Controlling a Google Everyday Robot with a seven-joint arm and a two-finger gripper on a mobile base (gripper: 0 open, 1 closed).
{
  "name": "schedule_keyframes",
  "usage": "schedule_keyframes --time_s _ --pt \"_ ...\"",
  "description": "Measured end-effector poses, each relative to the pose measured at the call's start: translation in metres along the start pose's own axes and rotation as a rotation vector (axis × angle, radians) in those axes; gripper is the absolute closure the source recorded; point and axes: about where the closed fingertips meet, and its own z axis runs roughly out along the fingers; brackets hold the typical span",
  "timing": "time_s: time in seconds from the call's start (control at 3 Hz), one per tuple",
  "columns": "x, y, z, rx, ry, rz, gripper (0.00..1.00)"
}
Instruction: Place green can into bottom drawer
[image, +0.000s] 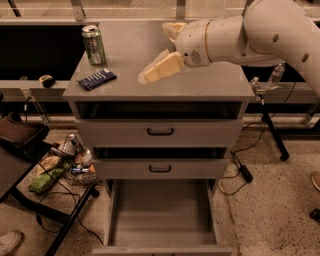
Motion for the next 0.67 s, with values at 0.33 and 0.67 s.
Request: schedule_keyframes --time_s 0.33,0.67 --pt "0.011 -0.029 0.024 0.001 -0.030 0.003 0.00" --pt "0.017 -0.073 0.073 0.015 -0.090 0.027 0.00"
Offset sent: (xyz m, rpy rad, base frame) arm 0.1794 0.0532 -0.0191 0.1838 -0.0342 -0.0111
